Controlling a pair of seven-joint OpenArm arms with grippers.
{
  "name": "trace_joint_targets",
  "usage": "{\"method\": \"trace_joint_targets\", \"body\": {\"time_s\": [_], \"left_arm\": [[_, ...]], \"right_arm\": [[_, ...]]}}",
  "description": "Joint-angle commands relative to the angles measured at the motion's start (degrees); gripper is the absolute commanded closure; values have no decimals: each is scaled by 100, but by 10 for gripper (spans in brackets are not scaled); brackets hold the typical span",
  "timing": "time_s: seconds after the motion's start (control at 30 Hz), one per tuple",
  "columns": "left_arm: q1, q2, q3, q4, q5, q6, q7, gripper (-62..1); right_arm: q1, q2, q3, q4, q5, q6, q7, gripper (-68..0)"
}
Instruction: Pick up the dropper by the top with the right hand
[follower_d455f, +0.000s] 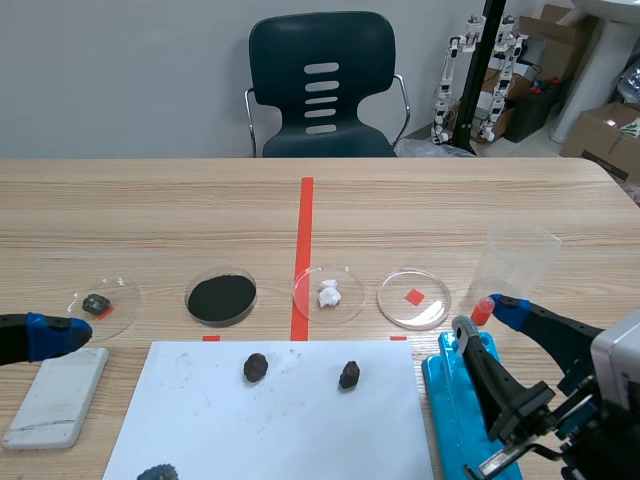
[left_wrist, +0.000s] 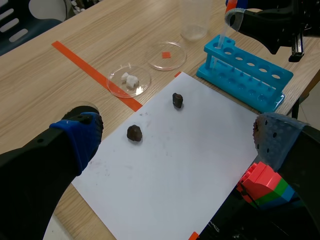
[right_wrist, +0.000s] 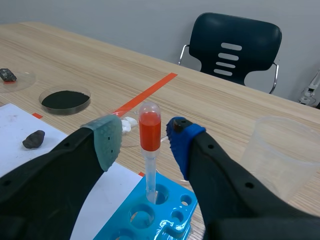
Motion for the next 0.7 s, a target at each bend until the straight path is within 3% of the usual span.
{"method": "trace_joint_targets", "body": {"time_s": [0.0,0.3,0.67], "left_arm": [[44,26,17,61,-61,-4,-101,-623],[44,26,17,61,-61,-4,-101,-623],[44,26,17,61,-61,-4,-101,-623]], "right_arm": [[66,48,31,68,61,-20,103,-196],[66,48,31,68,61,-20,103,-97],[66,46,31,68,61,-20,-31,-93]]}}
